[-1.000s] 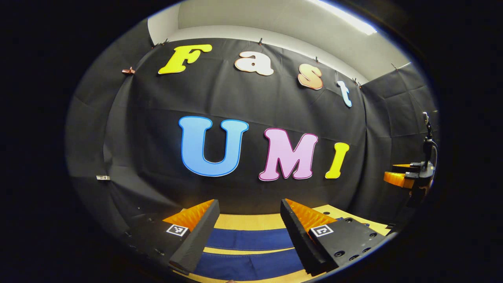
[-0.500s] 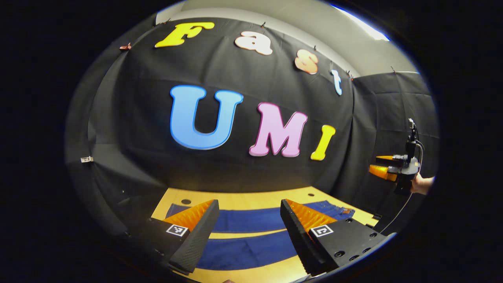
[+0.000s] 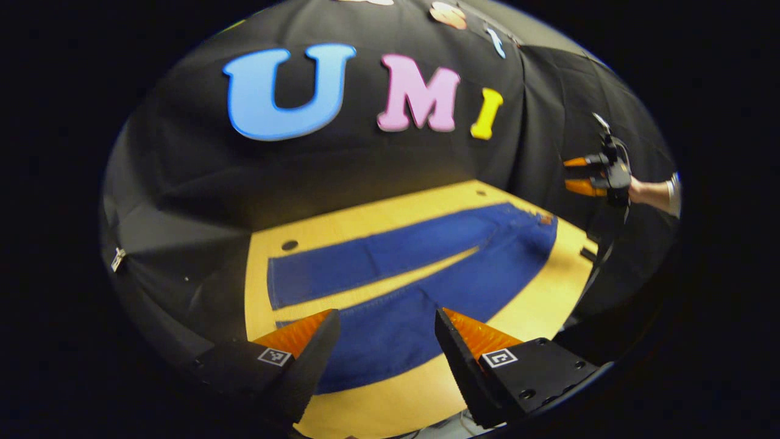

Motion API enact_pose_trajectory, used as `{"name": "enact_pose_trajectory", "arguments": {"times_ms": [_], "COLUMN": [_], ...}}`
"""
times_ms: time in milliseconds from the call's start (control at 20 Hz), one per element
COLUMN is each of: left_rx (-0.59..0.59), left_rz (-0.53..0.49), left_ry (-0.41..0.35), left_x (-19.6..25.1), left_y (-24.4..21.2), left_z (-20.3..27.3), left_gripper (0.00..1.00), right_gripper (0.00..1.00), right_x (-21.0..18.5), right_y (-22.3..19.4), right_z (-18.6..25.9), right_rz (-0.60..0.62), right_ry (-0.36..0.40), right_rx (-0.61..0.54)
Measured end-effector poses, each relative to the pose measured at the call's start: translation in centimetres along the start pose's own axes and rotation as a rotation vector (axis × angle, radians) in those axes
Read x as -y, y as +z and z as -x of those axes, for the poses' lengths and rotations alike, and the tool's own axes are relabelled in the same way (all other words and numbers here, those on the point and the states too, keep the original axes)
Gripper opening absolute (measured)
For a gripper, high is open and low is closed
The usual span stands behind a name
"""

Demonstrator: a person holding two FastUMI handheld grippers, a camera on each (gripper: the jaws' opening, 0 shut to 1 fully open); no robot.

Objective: Grasp the waist and the cuffs of the jeans and fold them to make the two legs overlap; first hold the waist and fold one-third of the jeans toward the cuffs, then hold the cuffs and fold the remaining one-third in the same direction to finish folding.

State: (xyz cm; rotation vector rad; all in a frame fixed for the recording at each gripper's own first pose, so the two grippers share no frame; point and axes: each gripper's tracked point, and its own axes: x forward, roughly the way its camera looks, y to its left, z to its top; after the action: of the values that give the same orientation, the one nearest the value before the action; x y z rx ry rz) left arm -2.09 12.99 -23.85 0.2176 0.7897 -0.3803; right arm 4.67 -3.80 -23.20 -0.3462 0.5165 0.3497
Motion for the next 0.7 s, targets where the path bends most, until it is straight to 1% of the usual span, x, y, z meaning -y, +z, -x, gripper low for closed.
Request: {"name": "enact_pose_trajectory", "arguments": {"times_ms": [100, 250, 300, 400, 450, 500, 600, 650, 700], "left_rx": [-0.137, -0.329, -0.396, -0.536, -0.588, -0.625, -0.652, -0.665, -0.68], "left_rz": [-0.054, -0.119, -0.138, -0.193, -0.215, -0.219, -0.206, -0.211, -0.227], "left_ry": [-0.077, -0.146, -0.176, -0.249, -0.26, -0.254, -0.257, -0.261, -0.259], "left_x": [-0.4, -1.5, -1.8, -2.2, -3.0, -3.8, -4.4, -4.6, -4.8], "left_y": [-3.0, -6.9, -8.2, -10.7, -11.7, -12.4, -13.0, -13.4, -13.7], "left_z": [-1.7, -3.5, -4.1, -4.6, -4.8, -5.1, -6.4, -6.9, -7.5], "left_gripper": [0.97, 0.97, 0.97, 0.97, 0.98, 0.98, 0.98, 0.96, 0.9], "right_gripper": [0.97, 0.97, 0.97, 0.97, 0.97, 0.96, 0.98, 0.97, 0.98], "right_x": [-0.6, -1.8, -2.6, -3.5, -3.4, -3.5, -3.1, -2.8, -2.2], "right_y": [-3.6, -8.5, -10.2, -14.0, -16.0, -17.7, -19.7, -20.8, -21.8], "right_z": [-2.0, -4.2, -4.8, -6.0, -6.0, -5.8, -5.5, -5.4, -5.2], "right_rz": [0.043, 0.106, 0.113, 0.167, 0.194, 0.214, 0.25, 0.26, 0.265], "right_ry": [0.095, 0.256, 0.322, 0.417, 0.458, 0.496, 0.55, 0.564, 0.572], "right_rx": [-0.099, -0.23, -0.286, -0.399, -0.466, -0.53, -0.601, -0.637, -0.674]}}
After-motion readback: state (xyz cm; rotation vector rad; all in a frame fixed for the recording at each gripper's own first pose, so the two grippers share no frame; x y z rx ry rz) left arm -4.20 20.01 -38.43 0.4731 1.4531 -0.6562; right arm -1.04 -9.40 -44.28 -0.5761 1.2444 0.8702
